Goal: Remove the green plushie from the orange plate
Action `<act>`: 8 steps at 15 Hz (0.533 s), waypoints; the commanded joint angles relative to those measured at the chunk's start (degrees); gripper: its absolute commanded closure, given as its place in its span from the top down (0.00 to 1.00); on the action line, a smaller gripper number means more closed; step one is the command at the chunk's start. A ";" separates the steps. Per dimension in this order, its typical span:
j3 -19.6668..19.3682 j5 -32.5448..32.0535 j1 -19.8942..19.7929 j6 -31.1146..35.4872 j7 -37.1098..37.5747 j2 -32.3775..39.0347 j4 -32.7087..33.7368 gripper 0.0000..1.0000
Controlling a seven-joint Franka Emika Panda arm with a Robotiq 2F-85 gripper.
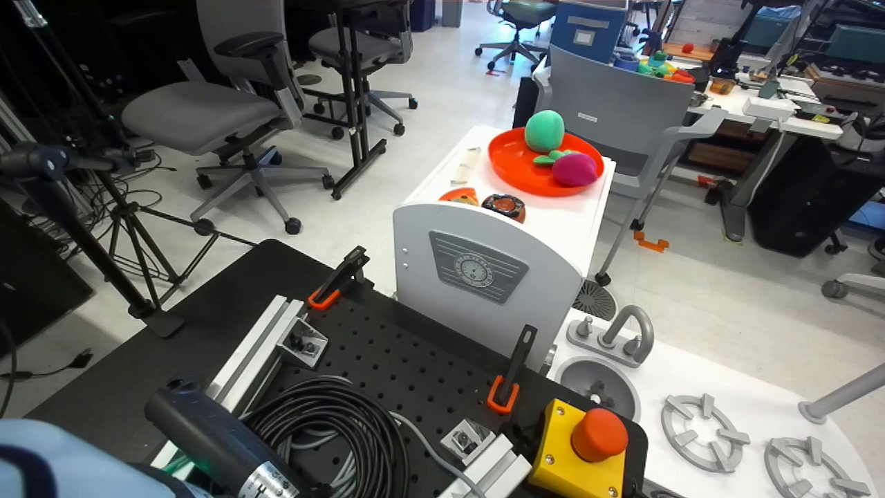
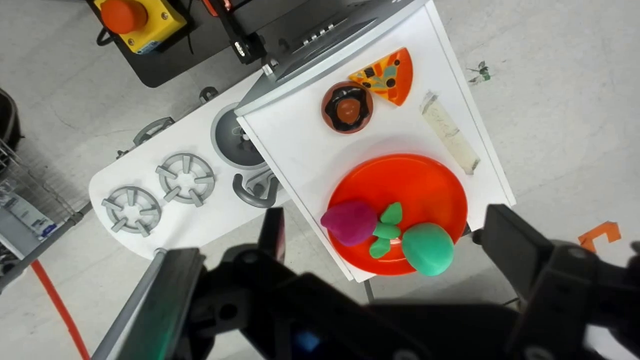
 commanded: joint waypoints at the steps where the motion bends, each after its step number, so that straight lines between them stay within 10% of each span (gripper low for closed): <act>1: 1.06 -0.12 -0.37 1.13 1.88 -0.30 -0.66 1.00; 8: 2.18 -0.23 -2.14 2.56 14.31 6.63 5.22 1.00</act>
